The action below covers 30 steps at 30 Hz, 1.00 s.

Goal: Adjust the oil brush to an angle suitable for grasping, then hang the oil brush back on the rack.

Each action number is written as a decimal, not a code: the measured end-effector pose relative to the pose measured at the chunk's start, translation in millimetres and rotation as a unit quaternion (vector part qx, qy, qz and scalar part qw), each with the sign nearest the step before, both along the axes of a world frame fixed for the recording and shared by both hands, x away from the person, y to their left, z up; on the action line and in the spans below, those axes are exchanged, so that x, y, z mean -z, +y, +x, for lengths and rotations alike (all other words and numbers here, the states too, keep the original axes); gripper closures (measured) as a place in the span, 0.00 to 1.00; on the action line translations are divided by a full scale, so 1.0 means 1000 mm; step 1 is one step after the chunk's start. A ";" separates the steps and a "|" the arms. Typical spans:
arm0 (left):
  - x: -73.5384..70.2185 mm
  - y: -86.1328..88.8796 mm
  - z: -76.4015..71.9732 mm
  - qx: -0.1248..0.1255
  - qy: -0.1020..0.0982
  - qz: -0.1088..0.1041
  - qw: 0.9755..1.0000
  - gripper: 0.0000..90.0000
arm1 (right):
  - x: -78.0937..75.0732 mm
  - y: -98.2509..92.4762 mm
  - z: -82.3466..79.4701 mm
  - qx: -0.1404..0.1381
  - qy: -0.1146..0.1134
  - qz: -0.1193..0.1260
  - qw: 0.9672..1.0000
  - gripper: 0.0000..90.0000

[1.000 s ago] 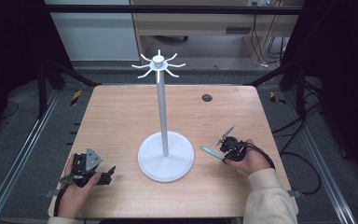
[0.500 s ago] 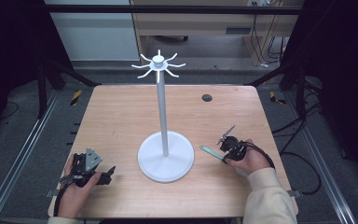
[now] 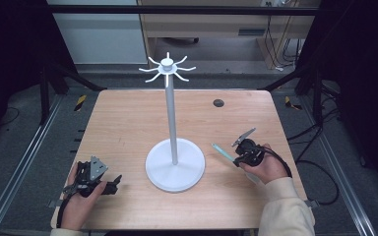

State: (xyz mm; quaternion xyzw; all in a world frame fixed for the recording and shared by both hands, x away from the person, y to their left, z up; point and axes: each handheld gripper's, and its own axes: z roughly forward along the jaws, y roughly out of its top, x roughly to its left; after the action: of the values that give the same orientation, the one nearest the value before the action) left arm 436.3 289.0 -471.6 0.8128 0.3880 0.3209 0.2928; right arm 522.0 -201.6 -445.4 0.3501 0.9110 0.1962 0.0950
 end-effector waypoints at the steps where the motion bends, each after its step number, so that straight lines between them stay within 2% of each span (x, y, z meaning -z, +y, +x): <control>1: 0.000 0.000 0.000 0.000 0.000 0.000 1.000 0.04 | -0.003 0.000 -0.001 0.002 -0.005 0.009 1.000 0.92; 3: 0.000 0.000 0.000 0.000 0.000 0.000 1.000 0.04 | -0.012 -0.001 -0.002 0.006 -0.025 0.033 0.999 0.92; 5: 0.000 0.000 0.000 0.000 0.000 0.000 1.000 0.04 | -0.014 -0.001 -0.002 0.006 -0.030 0.040 0.999 0.92; 6: 0.000 0.000 0.000 0.000 0.000 0.000 1.000 0.04 | -0.021 -0.001 -0.004 0.007 -0.047 0.058 0.997 0.92; 8: 0.000 0.000 0.000 0.000 0.000 0.000 1.000 0.04 | -0.023 -0.001 -0.004 0.008 -0.053 0.066 0.996 0.92; 9: 0.000 0.000 0.000 0.000 0.000 0.000 1.000 0.04 | -0.031 -0.002 -0.006 0.010 -0.068 0.089 0.994 0.92; 10: 0.000 0.000 0.000 0.000 0.000 0.000 1.000 0.04 | -0.031 -0.002 -0.006 0.010 -0.068 0.089 0.994 0.92; 11: 0.000 0.000 0.000 0.000 0.000 0.000 1.000 0.04 | -0.035 -0.002 -0.007 0.009 -0.077 0.101 0.992 0.92; 12: 0.000 0.000 0.000 0.000 0.000 0.000 1.000 0.04 | -0.043 -0.001 -0.009 0.012 -0.096 0.125 0.987 0.92; 16: 0.000 0.000 0.000 0.000 0.000 0.000 1.000 0.04 | -0.055 0.000 -0.013 0.012 -0.123 0.154 0.980 0.92; 17: 0.000 0.000 0.000 0.000 0.000 0.000 1.000 0.04 | -0.055 0.000 -0.013 0.012 -0.123 0.154 0.980 0.92; 23: 0.000 0.001 0.000 -0.001 -0.001 -0.002 1.000 0.04 | -0.070 0.005 -0.019 0.011 -0.157 0.182 0.971 0.92; 24: 0.000 0.001 0.000 -0.001 -0.002 -0.001 1.000 0.04 | -0.071 0.005 -0.020 0.010 -0.159 0.183 0.970 0.92; 26: 0.000 0.001 0.000 -0.002 -0.002 -0.002 1.000 0.04 | -0.075 0.006 -0.022 0.011 -0.168 0.195 0.966 0.92; 27: 0.000 0.001 0.000 -0.003 -0.002 -0.002 1.000 0.04 | -0.081 0.007 -0.024 0.010 -0.178 0.208 0.962 0.92; 28: 0.000 0.001 0.000 -0.003 -0.003 -0.002 1.000 0.04 | -0.081 0.007 -0.024 0.010 -0.178 0.208 0.962 0.92; 29: 0.000 0.001 0.000 -0.004 -0.003 -0.003 1.000 0.04 | -0.085 0.007 -0.026 0.012 -0.187 0.218 0.958 0.92; 30: 0.000 0.001 0.000 -0.004 -0.003 -0.003 1.000 0.04 | -0.085 0.007 -0.026 0.012 -0.187 0.218 0.958 0.92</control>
State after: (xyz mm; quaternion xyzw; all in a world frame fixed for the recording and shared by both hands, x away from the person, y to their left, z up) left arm 436.3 289.9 -471.1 0.8095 0.3914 0.3235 0.2949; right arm 495.9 -194.2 -360.6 0.3302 0.8077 0.4511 0.1874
